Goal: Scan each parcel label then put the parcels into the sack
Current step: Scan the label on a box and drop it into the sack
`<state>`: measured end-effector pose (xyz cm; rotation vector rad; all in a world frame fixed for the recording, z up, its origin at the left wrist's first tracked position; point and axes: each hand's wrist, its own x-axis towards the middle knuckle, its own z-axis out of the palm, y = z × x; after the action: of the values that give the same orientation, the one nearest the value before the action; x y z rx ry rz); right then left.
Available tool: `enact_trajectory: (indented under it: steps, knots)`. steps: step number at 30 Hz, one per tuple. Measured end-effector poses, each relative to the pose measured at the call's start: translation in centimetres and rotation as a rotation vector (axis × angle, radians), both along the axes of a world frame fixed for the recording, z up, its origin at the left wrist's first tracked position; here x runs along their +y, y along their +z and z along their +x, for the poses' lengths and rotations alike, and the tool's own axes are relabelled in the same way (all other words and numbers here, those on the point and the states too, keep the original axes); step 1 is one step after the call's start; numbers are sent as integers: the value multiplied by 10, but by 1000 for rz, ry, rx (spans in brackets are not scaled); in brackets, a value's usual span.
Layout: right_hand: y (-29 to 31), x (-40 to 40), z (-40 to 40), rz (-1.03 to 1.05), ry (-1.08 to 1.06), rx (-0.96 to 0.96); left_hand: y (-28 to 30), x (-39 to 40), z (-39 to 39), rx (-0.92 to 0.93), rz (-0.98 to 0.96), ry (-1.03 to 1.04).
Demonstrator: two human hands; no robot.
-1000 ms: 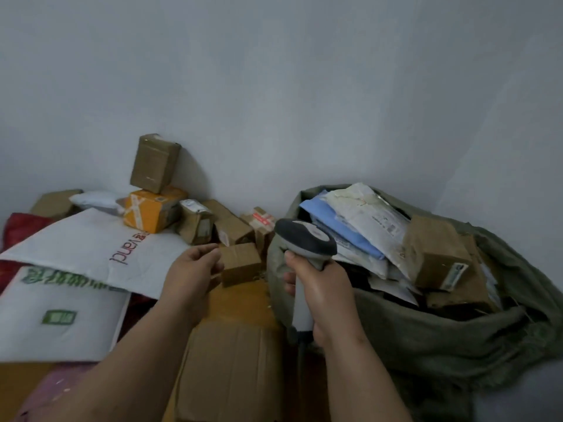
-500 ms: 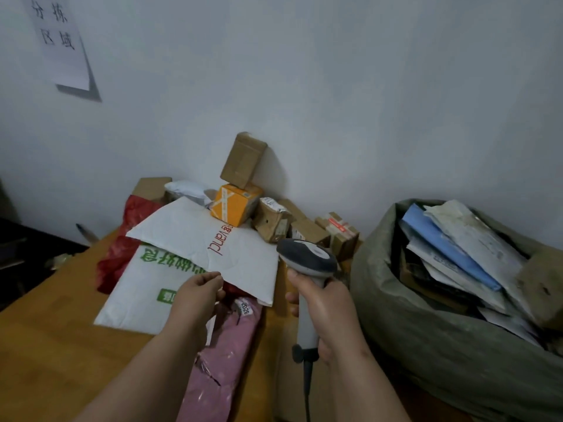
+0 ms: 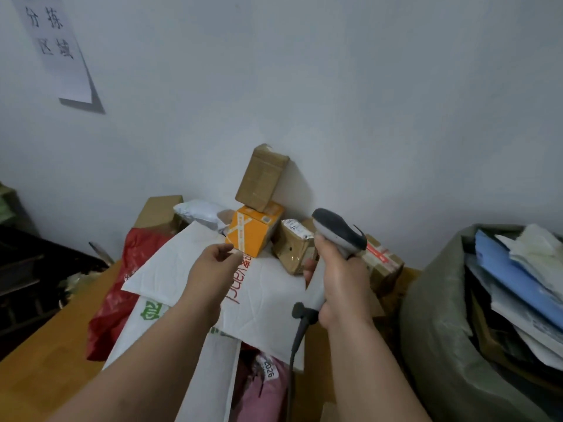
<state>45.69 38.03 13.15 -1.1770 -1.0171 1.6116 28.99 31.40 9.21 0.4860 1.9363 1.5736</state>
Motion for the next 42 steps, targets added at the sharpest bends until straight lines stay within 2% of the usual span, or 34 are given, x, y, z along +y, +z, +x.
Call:
enact_trajectory:
  steps: [5,10,15,25,29,31,33,35,37,42]
  knots:
    - [16,49,-58,9,26,-12,14,85,-53,122,18,-104]
    - [9,91,-113,17,-18,-53,12,163,-100,483,-67,-130]
    - [0,132,-146,27,-83,-49,-8,223,-129,681,-165,-144]
    - [-40,174,-177,-27,-66,-27,-65,262,-152,757,-194,-41]
    - [-54,178,-174,-35,-96,-31,-72,266,-153,727,-144,-35]
    - [-58,177,-167,-20,-104,-25,-67,265,-151,664,-63,-8]
    - [-58,173,-156,-5,-113,-5,-54,257,-150,502,89,11]
    - [-57,167,-142,13,-135,24,-37,243,-150,207,259,-17]
    - [-55,157,-125,28,-161,66,-21,219,-147,-109,319,-78]
    - [-45,123,-93,-32,-185,180,-8,143,-122,-644,428,-269]
